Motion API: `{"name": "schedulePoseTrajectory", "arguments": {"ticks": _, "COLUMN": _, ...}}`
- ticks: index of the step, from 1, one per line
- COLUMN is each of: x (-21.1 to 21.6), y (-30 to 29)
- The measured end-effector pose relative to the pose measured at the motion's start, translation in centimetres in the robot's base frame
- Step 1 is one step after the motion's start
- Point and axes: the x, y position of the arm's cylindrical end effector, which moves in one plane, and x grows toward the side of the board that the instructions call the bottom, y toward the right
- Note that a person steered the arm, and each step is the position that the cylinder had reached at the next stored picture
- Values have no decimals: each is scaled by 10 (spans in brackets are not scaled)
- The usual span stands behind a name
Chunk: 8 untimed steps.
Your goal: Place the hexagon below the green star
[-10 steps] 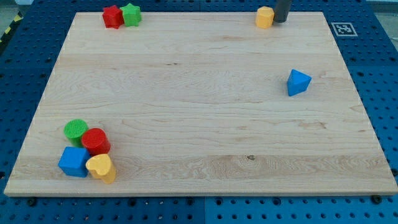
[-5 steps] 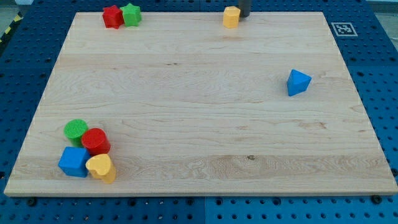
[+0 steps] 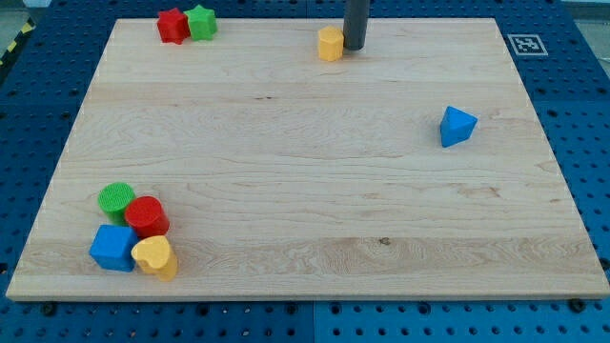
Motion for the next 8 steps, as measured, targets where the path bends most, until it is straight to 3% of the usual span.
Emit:
{"name": "schedulePoseTrajectory", "arguments": {"ticks": 3, "x": 5, "y": -56}}
{"name": "schedulePoseTrajectory", "arguments": {"ticks": 5, "x": -28, "y": -65}}
{"name": "schedulePoseTrajectory", "arguments": {"ticks": 8, "x": -28, "y": -112}}
